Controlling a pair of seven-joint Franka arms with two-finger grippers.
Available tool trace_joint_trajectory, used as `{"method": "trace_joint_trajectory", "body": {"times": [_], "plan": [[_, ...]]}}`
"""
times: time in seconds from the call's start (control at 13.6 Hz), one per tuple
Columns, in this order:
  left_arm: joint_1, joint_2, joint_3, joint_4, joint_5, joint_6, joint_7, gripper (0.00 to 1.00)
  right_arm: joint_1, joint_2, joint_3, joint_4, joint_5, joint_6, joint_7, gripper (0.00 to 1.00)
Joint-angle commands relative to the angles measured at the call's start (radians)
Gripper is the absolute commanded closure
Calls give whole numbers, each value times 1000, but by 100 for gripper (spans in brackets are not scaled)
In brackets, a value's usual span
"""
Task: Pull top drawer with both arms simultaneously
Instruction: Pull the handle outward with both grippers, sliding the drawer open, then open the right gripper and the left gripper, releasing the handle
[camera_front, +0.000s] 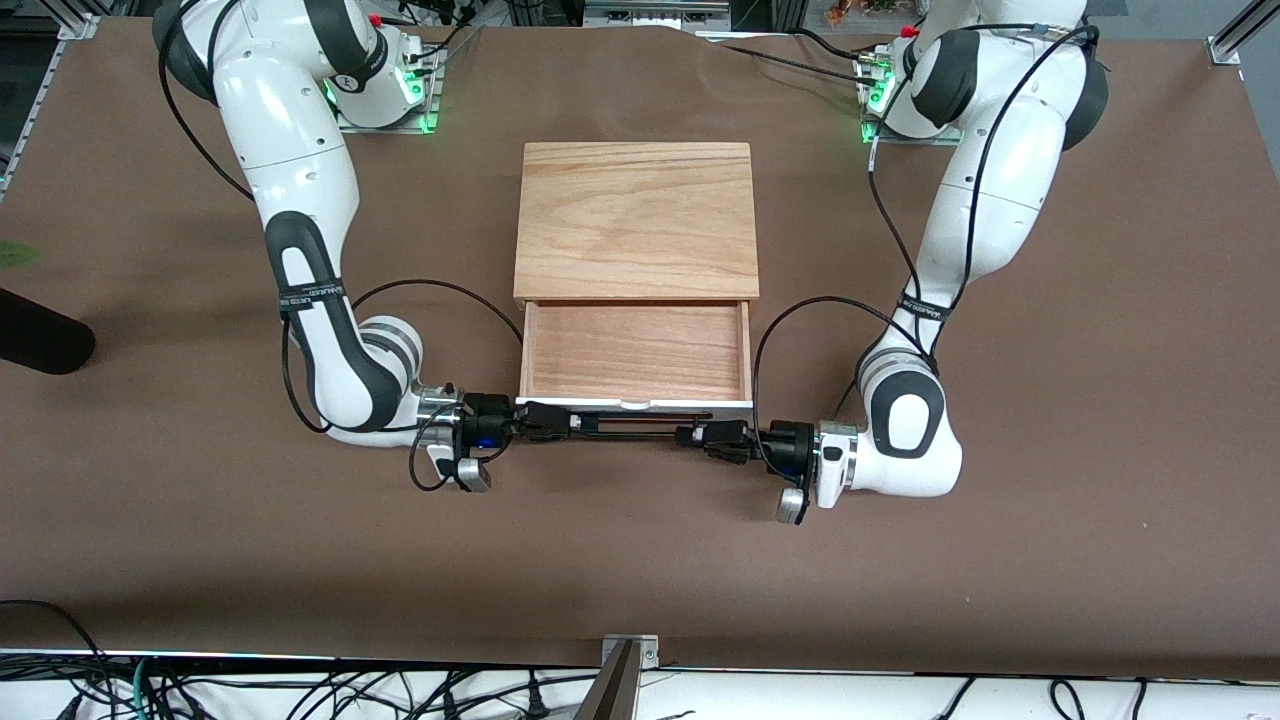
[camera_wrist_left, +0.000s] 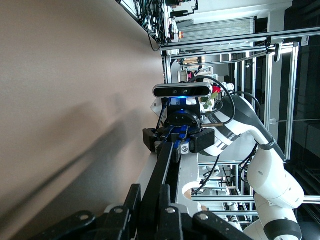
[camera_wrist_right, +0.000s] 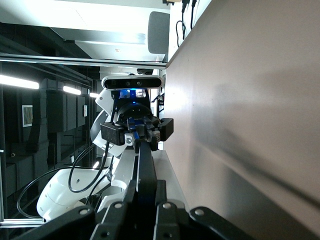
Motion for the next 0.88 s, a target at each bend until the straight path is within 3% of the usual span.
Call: {"method": "trace_joint_trajectory", "body": {"times": [0.0,0.07,0.15,0.22,0.44,0.81], "plan": [[16,21,38,68,16,79,-79,100,21,19,23,25,56,113,-17,86],[17,20,38,68,18,79,-79,99,23,16,23,25,55,113,-16,58],[17,20,38,68,18,80,-78,91,23,13,23,25,53,112,-14,16],[16,18,38,68,16,79,-78,78,21,13,22,25,50,110,-16,0],[16,17,38,67,18,80,-75,0,21,3,20,25,30,110,-13,0],[19,6,38,67,18,77,-122,0,11,-47,-37,25,-176,99,-4,0]]}}
